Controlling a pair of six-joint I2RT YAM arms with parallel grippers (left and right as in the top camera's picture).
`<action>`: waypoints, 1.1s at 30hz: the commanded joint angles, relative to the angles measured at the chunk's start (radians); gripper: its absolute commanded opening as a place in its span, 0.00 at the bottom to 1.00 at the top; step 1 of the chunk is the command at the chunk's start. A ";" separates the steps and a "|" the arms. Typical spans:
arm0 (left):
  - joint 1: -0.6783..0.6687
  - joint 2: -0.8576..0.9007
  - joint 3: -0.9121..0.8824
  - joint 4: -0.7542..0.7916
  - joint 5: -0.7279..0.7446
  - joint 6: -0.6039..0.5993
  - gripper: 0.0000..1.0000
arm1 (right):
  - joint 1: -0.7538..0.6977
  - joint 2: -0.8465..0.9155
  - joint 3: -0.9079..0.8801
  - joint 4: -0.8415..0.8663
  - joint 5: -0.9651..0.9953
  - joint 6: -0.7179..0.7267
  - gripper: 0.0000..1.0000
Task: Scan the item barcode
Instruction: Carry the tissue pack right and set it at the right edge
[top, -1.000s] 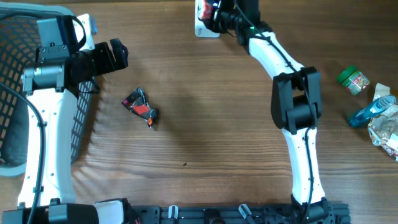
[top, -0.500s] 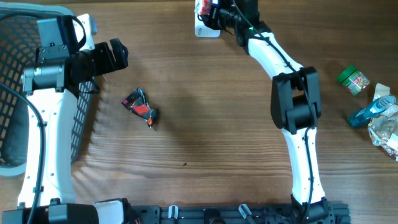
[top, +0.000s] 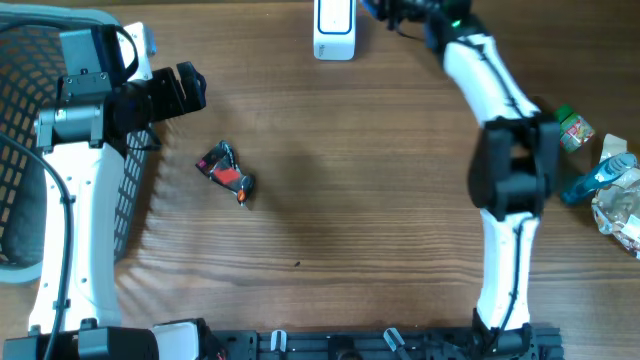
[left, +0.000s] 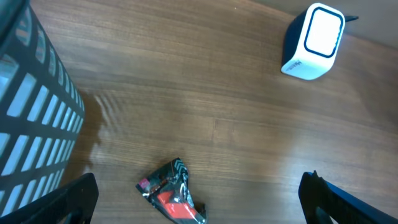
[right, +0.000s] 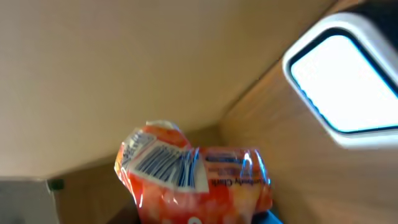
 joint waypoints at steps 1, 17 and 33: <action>-0.004 -0.015 0.011 0.004 -0.002 0.021 1.00 | -0.028 -0.290 0.011 -0.425 0.418 -0.504 0.24; -0.004 -0.015 0.011 0.004 -0.002 0.020 1.00 | -0.453 -0.463 -0.149 -1.007 1.260 -0.657 0.50; -0.004 -0.015 0.011 0.004 -0.002 0.021 1.00 | -0.628 -0.470 -0.455 -0.663 1.096 -0.771 1.00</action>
